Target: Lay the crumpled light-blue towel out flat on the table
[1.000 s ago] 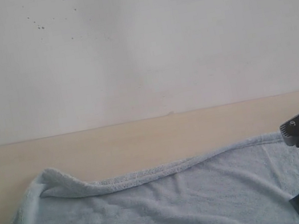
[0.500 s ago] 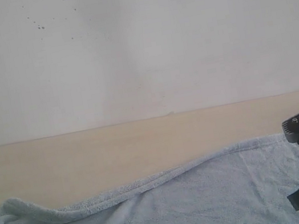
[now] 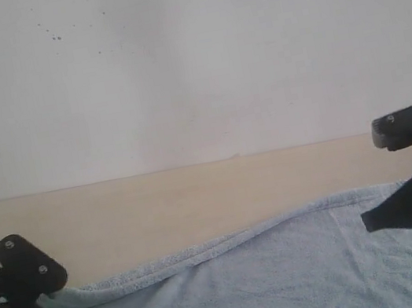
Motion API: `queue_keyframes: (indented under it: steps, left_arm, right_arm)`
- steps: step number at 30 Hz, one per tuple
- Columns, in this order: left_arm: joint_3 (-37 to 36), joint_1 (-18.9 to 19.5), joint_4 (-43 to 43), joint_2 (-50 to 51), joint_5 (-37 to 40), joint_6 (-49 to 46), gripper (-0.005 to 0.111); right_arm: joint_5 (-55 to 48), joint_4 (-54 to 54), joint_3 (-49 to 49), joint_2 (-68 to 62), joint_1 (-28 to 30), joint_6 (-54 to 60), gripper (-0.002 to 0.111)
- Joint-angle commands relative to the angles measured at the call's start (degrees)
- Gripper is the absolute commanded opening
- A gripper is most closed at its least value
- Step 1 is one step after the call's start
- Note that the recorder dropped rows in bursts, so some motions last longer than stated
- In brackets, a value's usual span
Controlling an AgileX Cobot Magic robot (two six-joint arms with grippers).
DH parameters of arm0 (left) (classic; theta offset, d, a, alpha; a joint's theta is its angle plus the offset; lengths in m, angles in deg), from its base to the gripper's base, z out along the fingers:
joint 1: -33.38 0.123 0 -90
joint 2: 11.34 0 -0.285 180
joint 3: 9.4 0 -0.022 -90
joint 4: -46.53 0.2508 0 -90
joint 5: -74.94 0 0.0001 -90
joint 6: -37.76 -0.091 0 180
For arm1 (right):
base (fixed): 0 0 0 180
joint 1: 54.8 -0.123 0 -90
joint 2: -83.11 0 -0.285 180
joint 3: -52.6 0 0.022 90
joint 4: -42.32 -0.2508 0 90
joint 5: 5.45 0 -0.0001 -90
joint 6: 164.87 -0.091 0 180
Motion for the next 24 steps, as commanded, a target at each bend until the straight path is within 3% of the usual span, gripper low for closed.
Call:
queue_keyframes:
  steps: [1, 2, 3, 4, 5, 7, 21, 24]
  left_arm:
    - [2.48, 2.72, 11.83, 5.65, -13.70, -0.09, 0.004]
    - [3.82, 3.63, 11.83, 7.83, -14.46, -0.09, 0.004]
    - [6.79, 5.32, 10.28, 12.51, -16.29, 0.01, 0.004]
    - [8.22, 6.10, 9.13, 14.72, -17.79, 0.14, 0.004]
    - [10.66, 6.68, 8.63, 18.20, -20.37, 0.14, 0.004]
    - [13.53, 6.71, 8.63, 22.56, -21.27, 0.14, 0.004]
    - [33.73, 6.84, 7.31, 37.02, -19.83, -0.55, 0.004]
    - [36.75, 6.84, 3.76, 37.91, -15.62, -0.55, 0.004]
  right_arm:
    - [-5.37, -18.29, -8.81, -9.47, 6.84, 18.14, 0.000]
    - [-6.61, -24.46, -10.18, -11.01, 7.27, 23.79, 0.000]
    - [-10.11, -43.48, -13.60, -13.64, 7.29, 44.27, 0.000]
    - [-12.35, -52.00, -15.08, -14.59, 7.29, 55.92, 0.000]
    - [-19.64, -71.26, -18.67, -16.73, 7.29, 75.43, 0.000]
    - [-28.94, -84.98, -22.09, -18.40, 7.29, 88.23, 0.000]
    - [-31.06, -87.36, -22.37, -18.63, 7.29, 90.12, 0.000]
    - [-31.95, -87.39, -22.37, -18.63, 7.29, 90.12, 0.000]
